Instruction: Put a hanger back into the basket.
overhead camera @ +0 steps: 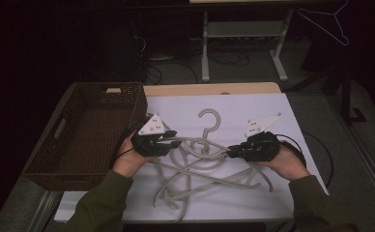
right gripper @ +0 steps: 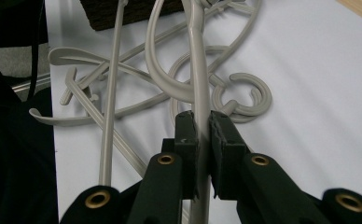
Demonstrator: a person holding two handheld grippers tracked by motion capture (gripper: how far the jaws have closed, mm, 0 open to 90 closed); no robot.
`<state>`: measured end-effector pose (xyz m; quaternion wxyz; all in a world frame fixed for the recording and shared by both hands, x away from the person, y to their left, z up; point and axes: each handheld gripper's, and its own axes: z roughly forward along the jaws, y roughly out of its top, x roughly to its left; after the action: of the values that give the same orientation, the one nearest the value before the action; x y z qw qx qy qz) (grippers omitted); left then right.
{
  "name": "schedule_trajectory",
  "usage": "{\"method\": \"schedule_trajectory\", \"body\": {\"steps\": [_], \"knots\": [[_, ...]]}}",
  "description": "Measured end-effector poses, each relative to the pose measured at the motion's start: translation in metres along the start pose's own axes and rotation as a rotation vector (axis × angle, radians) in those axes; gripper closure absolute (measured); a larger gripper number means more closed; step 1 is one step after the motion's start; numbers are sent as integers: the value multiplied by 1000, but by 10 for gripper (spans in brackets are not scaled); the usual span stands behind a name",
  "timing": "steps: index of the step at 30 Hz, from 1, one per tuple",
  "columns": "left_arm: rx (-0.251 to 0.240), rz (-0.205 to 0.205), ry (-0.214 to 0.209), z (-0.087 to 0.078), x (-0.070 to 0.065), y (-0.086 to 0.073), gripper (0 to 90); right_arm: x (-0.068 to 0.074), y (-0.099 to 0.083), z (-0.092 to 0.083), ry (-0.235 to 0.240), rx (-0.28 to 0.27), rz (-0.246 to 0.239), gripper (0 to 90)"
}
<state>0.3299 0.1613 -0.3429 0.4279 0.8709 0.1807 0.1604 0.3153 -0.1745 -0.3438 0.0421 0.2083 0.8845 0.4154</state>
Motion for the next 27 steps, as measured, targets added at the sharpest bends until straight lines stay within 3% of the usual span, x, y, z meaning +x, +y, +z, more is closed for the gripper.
{"method": "schedule_trajectory", "body": {"steps": [14, 19, 21, 23, 27], "knots": [[47, 108, -17, 0, -5, 2, 694, -4, 4, 2, 37, 19, -53, 817], [45, 104, -71, -1, -6, 1, 739, -10, 5, -2, 54, 21, -58, 808], [39, 101, -105, -1, -7, 0, 770, -14, 6, -5, 39, 9, -79, 794], [30, 104, -139, -1, -9, 0, 803, -18, 7, -8, 29, -4, -71, 775], [32, 95, -159, -2, -10, 1, 823, -27, 7, -7, 32, 2, -82, 735]]}}
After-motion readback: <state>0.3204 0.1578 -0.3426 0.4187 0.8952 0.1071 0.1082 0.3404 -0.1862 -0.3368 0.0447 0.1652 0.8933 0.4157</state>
